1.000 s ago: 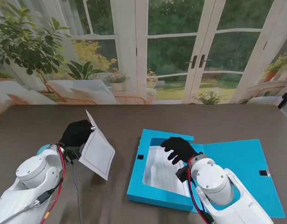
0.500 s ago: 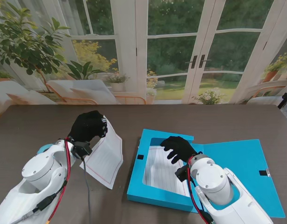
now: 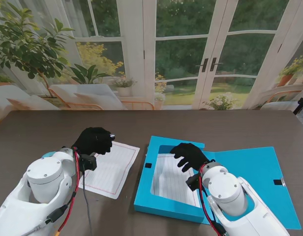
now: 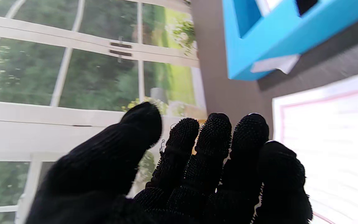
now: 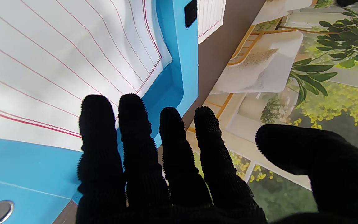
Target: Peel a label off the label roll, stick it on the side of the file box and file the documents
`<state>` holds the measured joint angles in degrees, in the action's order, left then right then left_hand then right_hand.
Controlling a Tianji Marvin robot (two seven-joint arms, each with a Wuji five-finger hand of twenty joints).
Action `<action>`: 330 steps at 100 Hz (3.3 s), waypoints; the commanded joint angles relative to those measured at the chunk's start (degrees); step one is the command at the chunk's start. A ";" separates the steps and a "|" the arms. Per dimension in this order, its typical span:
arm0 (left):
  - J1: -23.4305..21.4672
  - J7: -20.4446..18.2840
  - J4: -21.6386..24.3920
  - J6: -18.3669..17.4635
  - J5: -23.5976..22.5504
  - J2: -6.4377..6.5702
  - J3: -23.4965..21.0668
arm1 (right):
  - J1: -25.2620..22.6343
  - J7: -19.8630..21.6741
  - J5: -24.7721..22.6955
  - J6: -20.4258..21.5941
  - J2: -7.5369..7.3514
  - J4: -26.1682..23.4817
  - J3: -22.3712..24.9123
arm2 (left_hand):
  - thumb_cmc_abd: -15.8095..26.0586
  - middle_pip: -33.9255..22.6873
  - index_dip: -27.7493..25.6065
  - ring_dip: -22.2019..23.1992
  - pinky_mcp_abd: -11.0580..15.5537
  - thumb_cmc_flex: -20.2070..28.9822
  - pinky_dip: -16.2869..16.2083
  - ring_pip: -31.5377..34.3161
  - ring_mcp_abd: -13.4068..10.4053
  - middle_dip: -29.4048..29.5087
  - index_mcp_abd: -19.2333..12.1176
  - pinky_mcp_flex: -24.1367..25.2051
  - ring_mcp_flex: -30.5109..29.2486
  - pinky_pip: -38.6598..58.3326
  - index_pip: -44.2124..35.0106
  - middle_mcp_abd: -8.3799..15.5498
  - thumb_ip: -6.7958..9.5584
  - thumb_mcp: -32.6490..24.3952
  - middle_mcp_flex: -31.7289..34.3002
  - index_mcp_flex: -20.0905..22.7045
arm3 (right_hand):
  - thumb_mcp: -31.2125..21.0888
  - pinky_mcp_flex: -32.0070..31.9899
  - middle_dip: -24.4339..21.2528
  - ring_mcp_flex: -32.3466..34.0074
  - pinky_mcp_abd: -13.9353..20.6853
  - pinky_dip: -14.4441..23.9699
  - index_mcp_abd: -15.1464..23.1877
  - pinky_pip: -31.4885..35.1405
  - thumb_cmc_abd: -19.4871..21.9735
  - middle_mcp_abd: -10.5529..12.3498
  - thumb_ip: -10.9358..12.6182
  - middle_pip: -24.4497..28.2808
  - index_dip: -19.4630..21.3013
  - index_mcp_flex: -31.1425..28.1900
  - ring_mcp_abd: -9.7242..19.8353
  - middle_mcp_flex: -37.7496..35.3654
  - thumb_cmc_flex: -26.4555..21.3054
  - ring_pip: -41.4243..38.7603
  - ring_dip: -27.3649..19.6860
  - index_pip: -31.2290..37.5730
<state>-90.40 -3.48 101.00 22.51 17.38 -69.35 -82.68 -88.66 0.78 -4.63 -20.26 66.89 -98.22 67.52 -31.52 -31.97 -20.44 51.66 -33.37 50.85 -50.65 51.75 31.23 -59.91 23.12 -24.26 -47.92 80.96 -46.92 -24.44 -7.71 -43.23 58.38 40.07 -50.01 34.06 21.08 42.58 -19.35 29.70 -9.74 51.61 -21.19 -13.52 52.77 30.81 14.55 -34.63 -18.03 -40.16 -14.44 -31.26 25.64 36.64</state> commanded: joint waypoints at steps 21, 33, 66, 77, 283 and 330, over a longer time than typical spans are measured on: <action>2.26 -4.00 -3.57 8.21 -20.17 3.42 0.03 | -0.12 1.40 0.01 -0.32 0.05 -0.05 -0.56 | 7.18 3.85 9.11 -2.88 4.56 -11.93 -2.12 -0.78 2.14 5.63 -4.79 0.51 3.89 -0.34 32.68 -1.46 3.90 6.61 -6.81 7.70 | 1.16 -24.38 -0.58 -1.08 -0.61 1.33 0.29 -1.05 1.81 -0.60 1.47 -0.63 -0.46 -0.16 -0.42 0.79 -0.30 0.16 -0.04 -0.35; 3.48 -4.61 -5.62 11.66 -24.67 3.95 0.35 | -0.08 1.91 -0.25 -0.32 -0.11 -0.15 -0.60 | 9.70 3.13 10.99 -1.36 4.75 -13.38 -2.94 4.34 1.67 5.36 -6.00 -5.61 1.46 4.58 36.85 -1.99 4.29 10.93 -6.78 9.15 | 1.18 -24.38 -0.60 -1.14 -0.61 1.36 0.34 -1.06 1.87 -0.57 1.44 -0.67 -0.48 -0.05 -0.40 0.86 -0.28 0.20 -0.04 -0.37; 6.51 -11.92 -11.38 18.04 -31.42 6.63 1.22 | 0.17 2.71 -1.24 -0.74 -0.40 -0.21 -0.67 | 17.41 -5.86 15.40 0.15 8.73 -12.80 4.28 18.77 -4.00 -2.71 -9.85 -18.82 -7.33 17.99 43.26 -0.26 5.70 26.94 -3.42 2.64 | 1.18 -24.39 -0.59 -1.14 -0.58 1.41 0.28 -1.11 1.93 -0.60 1.41 -0.66 -0.49 -0.17 -0.52 0.90 -0.28 0.15 -0.02 -0.31; 7.13 -12.54 -13.33 18.29 -31.45 6.80 1.45 | 0.36 2.99 -1.44 -0.93 -0.47 -0.18 -0.90 | 18.87 -7.46 15.61 0.64 10.56 -12.86 4.51 20.36 -5.49 -3.95 -10.18 -19.51 -7.38 19.03 43.71 0.16 5.93 29.97 -4.50 1.25 | 1.18 -24.39 -0.59 -1.12 -0.55 1.43 0.32 -1.13 1.99 -0.54 1.41 -0.65 -0.51 -0.14 -0.47 0.92 -0.28 0.14 -0.02 -0.36; 16.93 -15.97 -29.10 17.66 -7.44 3.44 3.37 | 0.43 2.48 -0.08 -1.39 -0.10 1.58 -1.59 | 30.05 2.74 9.63 2.53 17.21 -8.10 -10.65 4.64 -2.51 1.46 -9.29 11.57 19.40 -2.67 34.82 -1.59 6.82 43.77 -24.53 13.13 | 1.26 -24.49 -0.64 -1.41 -0.27 1.87 0.18 -1.60 2.31 -0.63 1.57 -0.48 -0.52 -0.41 -0.46 1.14 -0.46 0.00 -0.06 -0.32; 18.15 -15.73 -31.26 12.81 -6.18 2.73 7.01 | 0.33 2.63 0.13 -1.52 -0.13 1.53 -1.28 | 14.32 20.27 2.61 -14.86 16.33 -4.86 7.39 -25.83 -4.38 24.88 -9.49 18.70 22.50 -15.19 27.49 1.71 4.10 26.78 -14.31 15.64 | 1.27 -24.55 -0.67 -1.60 -0.23 2.00 0.12 -1.78 2.33 -0.65 1.63 -0.48 -0.52 -0.51 -0.49 1.29 -0.51 0.04 -0.09 -0.42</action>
<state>-71.86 -19.05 70.41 36.22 11.82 -65.74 -76.51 -87.94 2.56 -4.59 -21.63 66.54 -96.55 66.24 -13.49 -11.49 -16.37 37.23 -18.35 47.90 -43.96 31.49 26.01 -35.00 14.79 -3.96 -23.89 64.03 -16.76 -23.37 -1.88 -13.84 40.83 53.87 -50.01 34.04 21.08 42.48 -19.37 29.84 -9.75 50.85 -19.91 -13.53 52.77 30.76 14.55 -34.63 -18.06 -40.09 -14.44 -31.25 25.64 36.63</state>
